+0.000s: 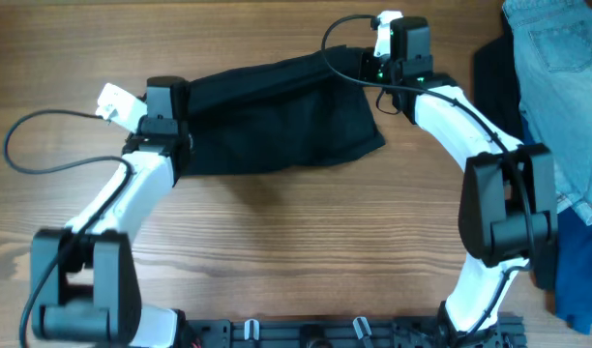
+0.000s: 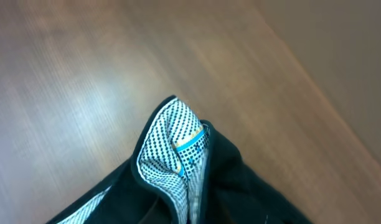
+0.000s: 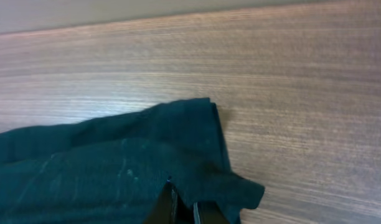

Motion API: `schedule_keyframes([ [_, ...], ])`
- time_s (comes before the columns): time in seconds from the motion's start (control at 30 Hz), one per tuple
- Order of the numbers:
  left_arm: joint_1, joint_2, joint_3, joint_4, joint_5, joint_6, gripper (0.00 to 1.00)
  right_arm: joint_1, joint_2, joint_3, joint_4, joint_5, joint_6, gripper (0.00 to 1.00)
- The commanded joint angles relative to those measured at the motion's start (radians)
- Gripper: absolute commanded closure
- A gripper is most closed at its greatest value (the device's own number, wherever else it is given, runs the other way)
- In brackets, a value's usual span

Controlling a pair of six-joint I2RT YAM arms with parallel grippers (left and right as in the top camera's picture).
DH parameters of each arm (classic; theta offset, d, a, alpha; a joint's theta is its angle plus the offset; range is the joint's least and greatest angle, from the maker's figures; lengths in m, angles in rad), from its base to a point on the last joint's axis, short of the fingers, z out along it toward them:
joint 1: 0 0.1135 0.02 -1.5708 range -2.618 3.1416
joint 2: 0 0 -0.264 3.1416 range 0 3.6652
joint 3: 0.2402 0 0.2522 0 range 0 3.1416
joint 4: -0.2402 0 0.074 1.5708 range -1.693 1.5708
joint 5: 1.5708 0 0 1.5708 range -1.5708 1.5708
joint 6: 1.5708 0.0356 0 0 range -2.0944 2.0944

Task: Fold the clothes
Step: 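Fold the bottom edge up onto the top half with both grippers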

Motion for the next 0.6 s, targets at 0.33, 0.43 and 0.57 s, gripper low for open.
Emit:
schedule_keyframes([
  [0.33, 0.083, 0.043, -0.002, 0.174, -0.032, 0.462, 0.00, -0.035, -0.042, 0.026, -0.096, 0.014, 0.055, 0.00],
  [0.43, 0.075, -0.047, -0.002, 0.036, 0.092, 0.505, 0.00, -0.035, -0.129, 0.026, -0.175, -0.023, 0.044, 0.00],
  [0.57, 0.076, -0.160, -0.002, -0.147, 0.446, 0.536, 0.00, -0.020, -0.167, 0.026, -0.242, -0.116, -0.050, 0.00],
])
